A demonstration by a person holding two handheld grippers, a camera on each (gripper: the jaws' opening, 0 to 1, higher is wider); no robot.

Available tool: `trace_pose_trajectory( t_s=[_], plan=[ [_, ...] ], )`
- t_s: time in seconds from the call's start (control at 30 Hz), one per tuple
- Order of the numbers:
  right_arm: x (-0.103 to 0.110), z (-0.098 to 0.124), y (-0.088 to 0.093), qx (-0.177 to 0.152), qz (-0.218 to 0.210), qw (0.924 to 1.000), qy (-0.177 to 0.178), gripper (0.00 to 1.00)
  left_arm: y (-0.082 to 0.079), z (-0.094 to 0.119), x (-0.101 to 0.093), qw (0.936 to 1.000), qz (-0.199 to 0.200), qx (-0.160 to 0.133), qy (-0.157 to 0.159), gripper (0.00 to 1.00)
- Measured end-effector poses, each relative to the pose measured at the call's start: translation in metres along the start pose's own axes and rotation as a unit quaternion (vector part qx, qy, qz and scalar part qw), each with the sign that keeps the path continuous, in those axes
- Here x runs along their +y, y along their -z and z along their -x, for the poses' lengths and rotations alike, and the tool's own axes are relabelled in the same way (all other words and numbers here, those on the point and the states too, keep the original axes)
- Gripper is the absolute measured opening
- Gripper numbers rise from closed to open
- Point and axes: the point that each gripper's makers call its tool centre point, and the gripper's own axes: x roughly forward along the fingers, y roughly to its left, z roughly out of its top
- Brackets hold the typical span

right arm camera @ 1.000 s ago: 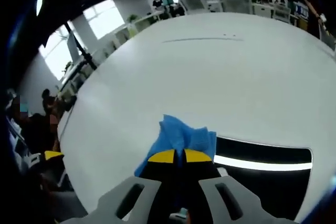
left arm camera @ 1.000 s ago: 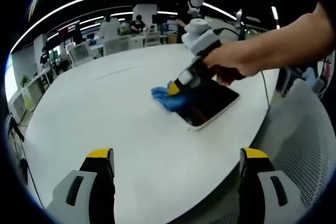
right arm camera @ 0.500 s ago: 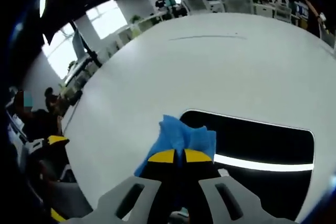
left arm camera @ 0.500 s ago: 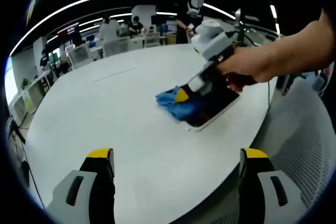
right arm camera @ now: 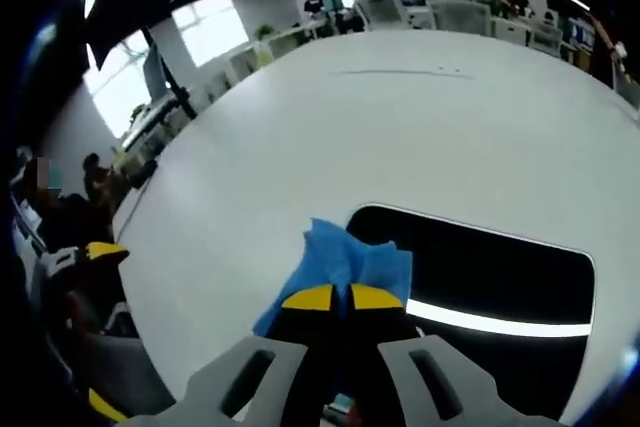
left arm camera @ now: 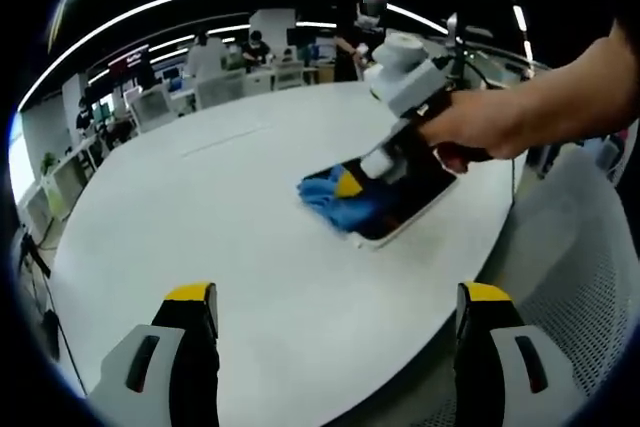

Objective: Wipe the mirror surface with the cleaning cloth until all visible marks leave the cleaned area.

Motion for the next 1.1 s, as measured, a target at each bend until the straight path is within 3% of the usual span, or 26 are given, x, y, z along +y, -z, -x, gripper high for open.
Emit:
trace_pose_trajectory(
  t_s=[0.27, 0.53, 1.1],
  plan=[
    [-0.001, 0.000, 0.000, -0.001, -0.009, 0.9999, -0.014, 0.00, -0.009, 0.002, 0.001, 0.9997, 0.002, -0.024, -0.002, 0.99],
    [-0.002, 0.002, 0.002, 0.001, -0.003, 0.9999, -0.011, 0.00, -0.008, 0.002, 0.000, 0.9998, 0.004, -0.019, -0.005, 0.99],
    [-0.033, 0.023, 0.015, 0.000, 0.008, 0.9999, -0.006, 0.00, -0.005, 0.003, 0.002, 0.9998, 0.006, -0.014, -0.011, 0.99]
  ],
)
